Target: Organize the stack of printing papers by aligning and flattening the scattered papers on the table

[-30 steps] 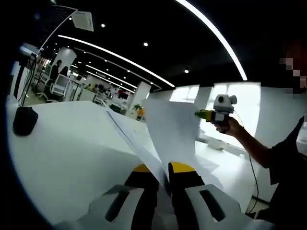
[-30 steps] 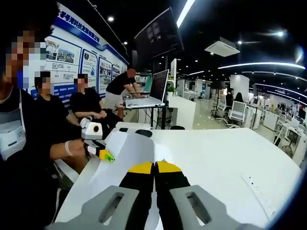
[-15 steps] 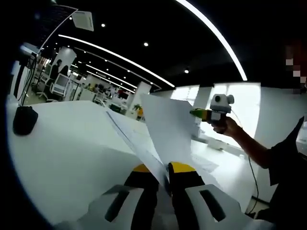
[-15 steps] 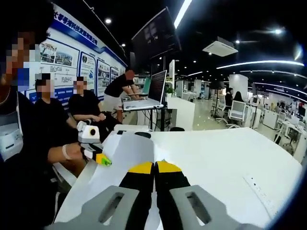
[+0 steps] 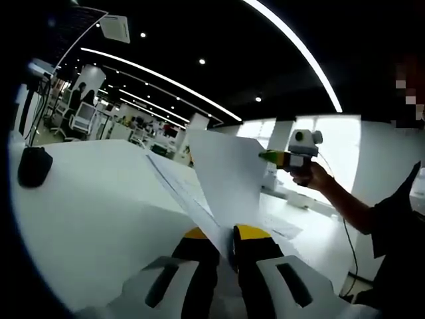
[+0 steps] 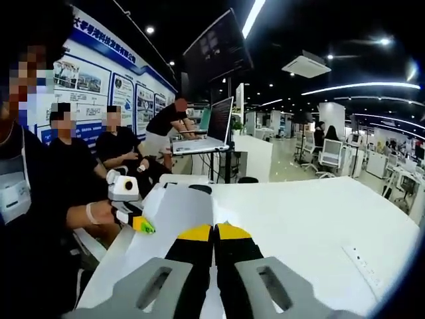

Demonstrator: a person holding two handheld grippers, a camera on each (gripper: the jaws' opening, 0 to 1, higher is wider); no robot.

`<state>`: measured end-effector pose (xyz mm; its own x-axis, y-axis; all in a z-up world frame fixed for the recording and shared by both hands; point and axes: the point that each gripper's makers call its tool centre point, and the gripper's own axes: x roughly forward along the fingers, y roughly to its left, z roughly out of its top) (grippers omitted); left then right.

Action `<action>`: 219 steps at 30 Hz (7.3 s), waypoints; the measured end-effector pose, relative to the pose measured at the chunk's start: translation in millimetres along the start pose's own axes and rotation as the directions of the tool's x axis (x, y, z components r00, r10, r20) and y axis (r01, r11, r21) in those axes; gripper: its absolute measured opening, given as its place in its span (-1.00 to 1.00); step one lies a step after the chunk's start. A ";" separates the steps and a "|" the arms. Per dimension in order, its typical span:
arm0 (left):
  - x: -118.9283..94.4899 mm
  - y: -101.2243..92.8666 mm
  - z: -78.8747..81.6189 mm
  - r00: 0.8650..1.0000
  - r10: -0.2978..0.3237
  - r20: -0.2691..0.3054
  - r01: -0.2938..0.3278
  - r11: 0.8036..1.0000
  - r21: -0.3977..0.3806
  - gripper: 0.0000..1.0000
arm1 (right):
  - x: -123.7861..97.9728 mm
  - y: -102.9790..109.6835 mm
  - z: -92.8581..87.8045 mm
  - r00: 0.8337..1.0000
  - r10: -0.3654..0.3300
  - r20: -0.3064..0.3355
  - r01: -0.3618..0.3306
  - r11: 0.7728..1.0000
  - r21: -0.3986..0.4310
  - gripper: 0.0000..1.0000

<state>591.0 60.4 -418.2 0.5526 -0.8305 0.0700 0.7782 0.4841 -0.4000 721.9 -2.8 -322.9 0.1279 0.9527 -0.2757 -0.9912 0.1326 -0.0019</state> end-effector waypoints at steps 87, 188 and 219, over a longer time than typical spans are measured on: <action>-4.7 -9.0 0.3 1.000 -0.026 0.015 0.027 0.999 -0.025 -0.82 | 36.5 -2.4 -3.0 1.000 -0.005 0.029 0.006 0.999 -0.036 -0.70; -6.8 6.8 0.4 0.999 0.032 0.017 -0.031 0.999 -0.020 -0.80 | -72.6 -45.0 -77.4 0.955 -0.285 0.085 0.285 0.958 0.018 -0.09; -2.6 6.0 -0.1 1.000 0.028 0.009 -0.028 1.000 -0.011 -0.80 | -114.8 -52.9 -92.8 0.928 -0.364 0.080 0.361 0.931 0.043 -0.15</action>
<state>594.2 65.4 -420.9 0.5765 -0.8143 0.0670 0.7594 0.5038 -0.4117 756.5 -144.5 -380.3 0.4820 0.8578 -0.1787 -0.8755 0.4794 -0.0605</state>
